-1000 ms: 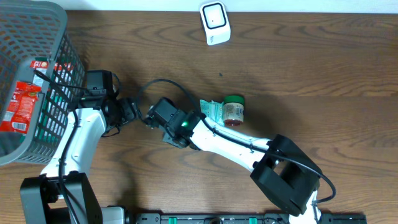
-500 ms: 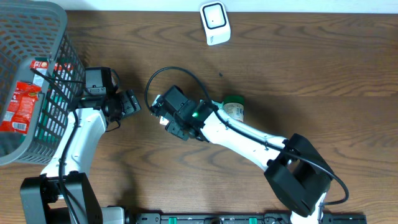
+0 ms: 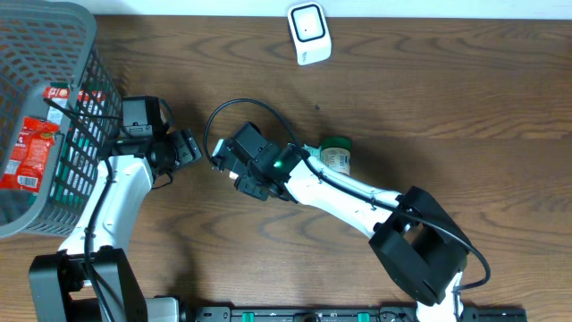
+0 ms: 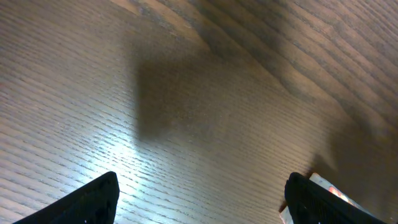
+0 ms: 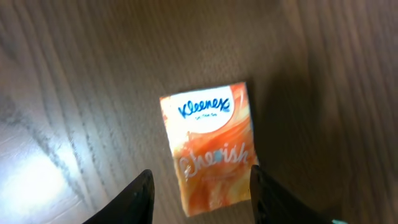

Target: Scan the item barcode

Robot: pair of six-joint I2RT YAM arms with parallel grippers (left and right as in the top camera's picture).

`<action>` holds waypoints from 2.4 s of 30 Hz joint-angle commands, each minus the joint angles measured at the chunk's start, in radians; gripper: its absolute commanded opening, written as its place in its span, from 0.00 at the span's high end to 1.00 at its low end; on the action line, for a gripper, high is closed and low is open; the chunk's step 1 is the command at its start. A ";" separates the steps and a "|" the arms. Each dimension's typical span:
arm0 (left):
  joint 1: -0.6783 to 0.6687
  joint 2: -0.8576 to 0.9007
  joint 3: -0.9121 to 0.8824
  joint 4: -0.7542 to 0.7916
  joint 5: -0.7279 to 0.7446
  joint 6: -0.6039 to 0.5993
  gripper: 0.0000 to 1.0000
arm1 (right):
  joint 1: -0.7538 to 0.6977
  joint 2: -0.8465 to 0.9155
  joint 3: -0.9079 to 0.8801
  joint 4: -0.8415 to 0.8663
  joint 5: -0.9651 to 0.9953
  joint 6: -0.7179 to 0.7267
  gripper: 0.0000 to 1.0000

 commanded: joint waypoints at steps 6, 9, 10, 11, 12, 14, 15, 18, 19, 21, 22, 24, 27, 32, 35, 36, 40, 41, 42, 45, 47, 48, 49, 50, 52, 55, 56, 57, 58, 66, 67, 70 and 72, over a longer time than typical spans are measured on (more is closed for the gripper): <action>0.003 -0.008 0.013 0.003 -0.006 -0.002 0.14 | 0.026 0.068 0.000 0.015 0.017 -0.021 0.60; 0.003 -0.008 0.013 0.003 -0.006 -0.002 0.14 | 0.032 0.068 0.000 0.015 0.021 -0.021 0.61; 0.003 -0.008 0.013 0.003 -0.006 -0.002 0.14 | 0.032 0.068 0.000 0.017 0.028 -0.021 0.62; 0.003 -0.008 0.013 0.003 -0.006 -0.002 0.14 | 0.032 0.067 0.000 0.020 0.039 -0.020 0.63; 0.003 -0.008 0.013 0.003 -0.006 -0.002 0.14 | 0.032 0.066 0.003 0.020 0.051 -0.016 0.64; 0.003 -0.008 0.013 0.003 -0.006 -0.002 0.14 | 0.032 0.052 0.010 0.006 0.078 -0.016 0.65; 0.003 -0.008 0.013 0.003 -0.006 -0.002 0.14 | 0.032 0.034 0.014 -0.002 0.096 -0.016 0.66; 0.003 -0.008 0.013 0.003 -0.006 -0.002 0.14 | 0.034 -0.024 0.015 -0.003 0.081 0.012 0.63; 0.003 -0.008 0.013 0.003 -0.006 -0.002 0.14 | 0.034 -0.044 0.015 -0.003 0.061 0.026 0.62; 0.003 -0.008 0.013 0.003 -0.006 -0.002 0.14 | 0.033 -0.068 0.015 -0.008 0.030 0.040 0.61; 0.003 -0.008 0.013 0.003 -0.006 -0.002 0.14 | 0.033 -0.073 0.015 -0.012 0.019 0.040 0.61; 0.003 -0.008 0.013 0.003 -0.006 -0.002 0.14 | 0.033 -0.072 0.014 -0.018 0.009 0.039 0.61; 0.003 -0.008 0.013 0.003 -0.006 -0.002 0.14 | 0.034 -0.053 0.000 -0.019 0.008 0.039 0.61; 0.003 -0.008 0.013 0.003 -0.006 -0.002 0.14 | 0.043 -0.014 -0.006 -0.020 0.009 0.039 0.61; 0.003 -0.008 0.013 0.003 -0.006 -0.002 0.14 | 0.045 0.008 -0.006 -0.014 0.010 0.034 0.60; 0.003 -0.008 0.013 0.003 -0.006 -0.002 0.14 | 0.045 0.017 -0.006 -0.014 0.010 0.034 0.60; 0.003 -0.008 0.013 0.003 -0.006 -0.002 0.14 | 0.044 0.051 -0.006 -0.018 0.010 0.035 0.60; 0.003 -0.008 0.013 0.003 -0.006 -0.002 0.14 | 0.045 0.062 -0.006 -0.017 0.011 0.035 0.60; 0.003 -0.008 0.013 0.003 -0.006 -0.002 0.14 | 0.044 0.072 -0.006 -0.013 0.015 0.035 0.60; 0.003 -0.008 0.013 0.003 -0.006 -0.002 0.14 | 0.044 0.100 -0.006 -0.003 0.031 0.035 0.59; 0.003 -0.008 0.013 0.003 -0.006 -0.002 0.14 | 0.044 0.122 -0.006 -0.002 0.057 0.035 0.60; 0.003 -0.008 0.013 0.003 -0.006 -0.002 0.15 | 0.044 0.128 -0.006 -0.003 0.068 0.035 0.61; 0.003 -0.008 0.013 0.003 -0.006 -0.002 0.14 | 0.045 0.133 -0.006 -0.008 0.074 0.035 0.63; 0.003 -0.008 0.013 0.003 -0.006 -0.002 0.14 | 0.045 0.133 -0.006 -0.015 0.073 0.035 0.64; 0.003 -0.008 0.013 0.003 -0.006 -0.002 0.14 | 0.045 0.133 -0.006 -0.018 0.074 0.036 0.67; 0.003 -0.008 0.013 0.003 -0.006 -0.002 0.14 | 0.045 0.133 -0.006 -0.018 0.073 0.036 0.69; 0.003 -0.008 0.013 0.003 -0.006 -0.002 0.14 | 0.044 0.133 -0.006 -0.021 0.074 0.036 0.70; 0.003 -0.008 0.013 0.003 -0.006 -0.002 0.14 | 0.044 0.133 -0.006 -0.023 0.073 0.036 0.70; 0.003 -0.008 0.013 0.003 -0.006 -0.002 0.14 | 0.043 0.133 -0.006 -0.025 0.073 0.036 0.70; 0.003 -0.008 0.013 0.003 -0.006 -0.002 0.14 | 0.044 0.133 -0.010 -0.035 0.074 0.066 0.70; 0.003 -0.008 0.013 0.003 -0.006 -0.002 0.14 | 0.044 0.133 -0.011 -0.036 0.074 0.066 0.70; 0.003 -0.008 0.013 0.003 -0.006 -0.002 0.14 | 0.044 0.133 -0.024 -0.031 0.080 0.067 0.69; 0.003 -0.008 0.013 0.003 -0.006 -0.002 0.14 | 0.045 0.134 -0.042 -0.010 0.103 0.082 0.68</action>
